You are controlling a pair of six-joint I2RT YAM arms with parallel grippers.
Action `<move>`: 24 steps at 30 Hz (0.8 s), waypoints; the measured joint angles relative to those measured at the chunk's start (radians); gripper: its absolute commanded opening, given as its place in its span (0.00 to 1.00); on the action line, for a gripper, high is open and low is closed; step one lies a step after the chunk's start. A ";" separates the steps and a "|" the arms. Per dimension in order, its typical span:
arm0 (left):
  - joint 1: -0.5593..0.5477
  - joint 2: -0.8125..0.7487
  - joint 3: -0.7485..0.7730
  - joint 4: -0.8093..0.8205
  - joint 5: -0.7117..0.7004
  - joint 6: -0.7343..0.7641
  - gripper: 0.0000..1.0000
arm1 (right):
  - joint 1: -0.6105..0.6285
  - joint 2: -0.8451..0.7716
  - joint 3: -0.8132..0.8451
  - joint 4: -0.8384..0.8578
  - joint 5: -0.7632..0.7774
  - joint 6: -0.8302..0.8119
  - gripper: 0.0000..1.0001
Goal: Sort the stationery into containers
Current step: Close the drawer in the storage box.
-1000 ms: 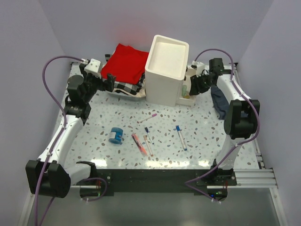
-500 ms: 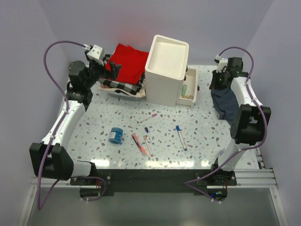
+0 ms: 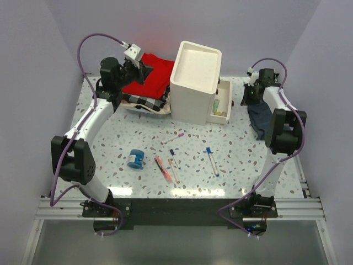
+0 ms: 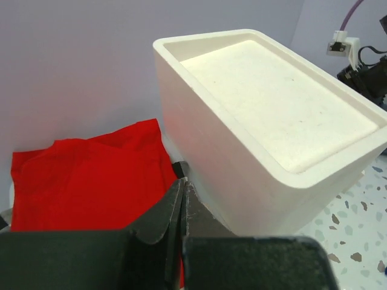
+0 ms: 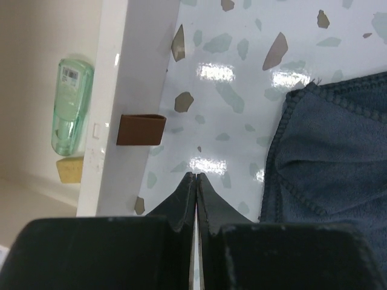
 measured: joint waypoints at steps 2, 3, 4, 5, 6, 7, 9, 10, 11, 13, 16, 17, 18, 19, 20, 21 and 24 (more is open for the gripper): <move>-0.020 0.039 0.032 -0.007 0.004 0.013 0.00 | 0.000 0.012 0.010 0.008 -0.007 0.011 0.00; -0.027 0.055 0.046 -0.007 0.004 0.018 0.00 | 0.000 0.014 0.011 0.011 -0.011 0.015 0.00; -0.036 0.073 0.061 -0.007 0.005 0.021 0.00 | 0.000 0.016 0.013 0.014 -0.021 0.025 0.00; -0.044 0.090 0.074 -0.007 0.005 0.026 0.00 | 0.000 0.018 0.015 0.016 -0.024 0.033 0.00; -0.051 0.105 0.085 -0.007 0.006 0.027 0.00 | 0.002 0.020 0.016 0.018 -0.027 0.040 0.00; -0.058 0.120 0.096 -0.007 0.007 0.033 0.00 | 0.003 0.024 0.020 0.019 -0.031 0.046 0.00; -0.072 0.146 0.112 -0.007 0.007 0.037 0.00 | 0.007 0.034 0.027 0.026 -0.043 0.058 0.00; -0.077 0.157 0.116 -0.007 0.007 0.039 0.00 | 0.010 0.039 0.028 0.029 -0.047 0.061 0.00; -0.084 0.169 0.121 -0.007 0.007 0.041 0.00 | 0.013 0.045 0.031 0.029 -0.050 0.064 0.00; -0.096 0.189 0.130 -0.008 0.007 0.042 0.00 | 0.022 0.061 0.035 0.031 -0.055 0.072 0.00; -0.114 0.212 0.143 -0.014 0.009 0.043 0.00 | 0.040 0.081 0.039 0.035 -0.064 0.079 0.00; -0.117 0.219 0.149 -0.015 0.011 0.043 0.00 | 0.048 0.087 0.039 0.035 -0.069 0.081 0.00; -0.121 0.225 0.154 -0.016 0.013 0.043 0.00 | 0.055 0.091 0.040 0.035 -0.072 0.083 0.00; -0.124 0.229 0.158 -0.016 0.014 0.043 0.00 | 0.063 0.095 0.043 0.035 -0.075 0.084 0.00; -0.128 0.233 0.162 -0.018 0.014 0.045 0.00 | 0.073 0.097 0.045 0.036 -0.074 0.086 0.00; -0.128 0.236 0.165 -0.018 0.015 0.045 0.00 | 0.077 0.097 0.048 0.035 -0.075 0.087 0.00; -0.129 0.242 0.171 -0.021 0.014 0.045 0.00 | 0.095 0.098 0.060 0.036 -0.079 0.098 0.00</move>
